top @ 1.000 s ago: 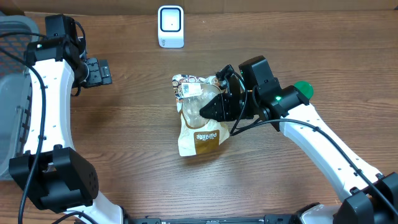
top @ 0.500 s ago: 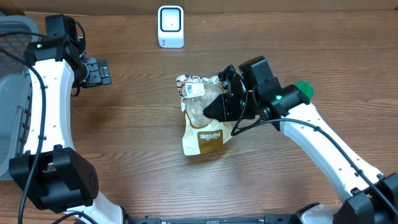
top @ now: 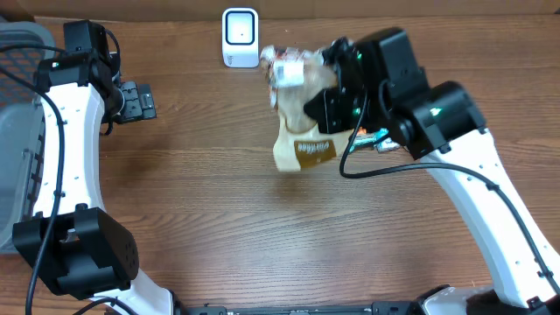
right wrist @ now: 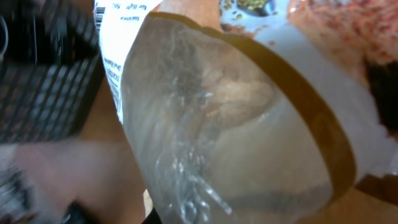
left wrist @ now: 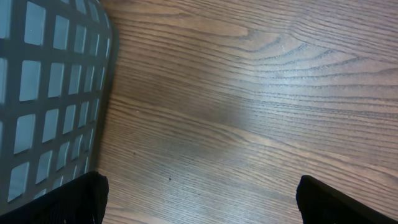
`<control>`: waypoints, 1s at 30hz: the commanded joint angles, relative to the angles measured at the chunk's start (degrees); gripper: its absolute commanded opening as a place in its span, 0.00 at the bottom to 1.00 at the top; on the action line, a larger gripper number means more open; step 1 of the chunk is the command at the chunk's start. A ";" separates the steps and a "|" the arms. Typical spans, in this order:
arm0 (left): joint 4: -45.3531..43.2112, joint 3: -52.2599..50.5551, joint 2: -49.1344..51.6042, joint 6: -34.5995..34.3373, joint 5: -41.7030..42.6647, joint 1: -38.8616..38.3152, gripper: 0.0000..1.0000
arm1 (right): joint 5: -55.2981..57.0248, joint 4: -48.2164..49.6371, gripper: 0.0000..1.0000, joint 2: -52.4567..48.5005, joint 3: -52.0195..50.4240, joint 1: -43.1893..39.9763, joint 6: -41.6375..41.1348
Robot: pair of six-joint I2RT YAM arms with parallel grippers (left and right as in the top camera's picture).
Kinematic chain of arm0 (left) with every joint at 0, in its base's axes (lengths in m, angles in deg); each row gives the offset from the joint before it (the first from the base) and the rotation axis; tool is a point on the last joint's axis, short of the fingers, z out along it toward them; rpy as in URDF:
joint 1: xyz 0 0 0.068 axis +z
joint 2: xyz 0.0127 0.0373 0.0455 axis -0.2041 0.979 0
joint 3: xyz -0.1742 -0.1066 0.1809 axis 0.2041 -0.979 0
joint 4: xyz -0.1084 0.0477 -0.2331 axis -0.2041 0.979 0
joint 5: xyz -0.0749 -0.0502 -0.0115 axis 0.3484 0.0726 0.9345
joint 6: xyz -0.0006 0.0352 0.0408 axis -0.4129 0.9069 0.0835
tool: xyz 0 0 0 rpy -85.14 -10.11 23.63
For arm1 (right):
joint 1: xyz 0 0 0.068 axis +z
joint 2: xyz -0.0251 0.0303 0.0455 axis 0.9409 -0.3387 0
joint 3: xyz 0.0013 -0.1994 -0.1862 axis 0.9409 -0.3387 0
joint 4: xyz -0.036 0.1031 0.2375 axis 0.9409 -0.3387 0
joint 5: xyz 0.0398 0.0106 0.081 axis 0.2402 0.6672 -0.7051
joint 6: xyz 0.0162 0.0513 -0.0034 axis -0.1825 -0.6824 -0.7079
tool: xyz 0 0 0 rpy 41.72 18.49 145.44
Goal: Scan the item barcode
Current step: 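Hold the bread bag at the scanner with the right gripper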
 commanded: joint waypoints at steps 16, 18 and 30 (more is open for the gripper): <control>-4.28 0.66 0.15 1.97 -9.35 0.31 0.99 | 44.37 18.38 0.04 -27.34 22.73 2.29 29.03; -4.28 0.66 0.15 1.97 -9.33 0.31 1.00 | 44.94 23.12 0.04 -29.75 22.73 2.40 36.54; -4.28 0.66 0.15 1.97 -9.33 0.31 0.99 | 53.00 56.13 0.04 -46.58 22.73 6.67 71.34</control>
